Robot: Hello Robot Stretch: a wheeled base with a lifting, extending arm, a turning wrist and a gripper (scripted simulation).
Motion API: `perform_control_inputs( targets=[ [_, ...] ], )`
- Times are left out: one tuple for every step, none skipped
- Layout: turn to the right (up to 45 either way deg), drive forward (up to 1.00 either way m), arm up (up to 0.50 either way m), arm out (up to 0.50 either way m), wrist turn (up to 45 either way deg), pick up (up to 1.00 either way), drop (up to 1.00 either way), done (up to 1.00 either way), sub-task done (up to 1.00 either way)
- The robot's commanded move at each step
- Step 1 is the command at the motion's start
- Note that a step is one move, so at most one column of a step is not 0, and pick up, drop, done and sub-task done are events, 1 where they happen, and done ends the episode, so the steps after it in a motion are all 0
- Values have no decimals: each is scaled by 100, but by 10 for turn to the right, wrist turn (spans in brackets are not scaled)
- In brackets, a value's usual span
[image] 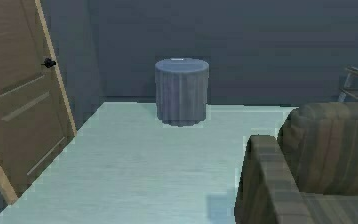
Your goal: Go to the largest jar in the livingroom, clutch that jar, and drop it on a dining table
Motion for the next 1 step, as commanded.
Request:
perform_control_inputs(
  targets=[
    [0, 5, 0, 0, 0, 0, 0, 0, 0]
  ],
)
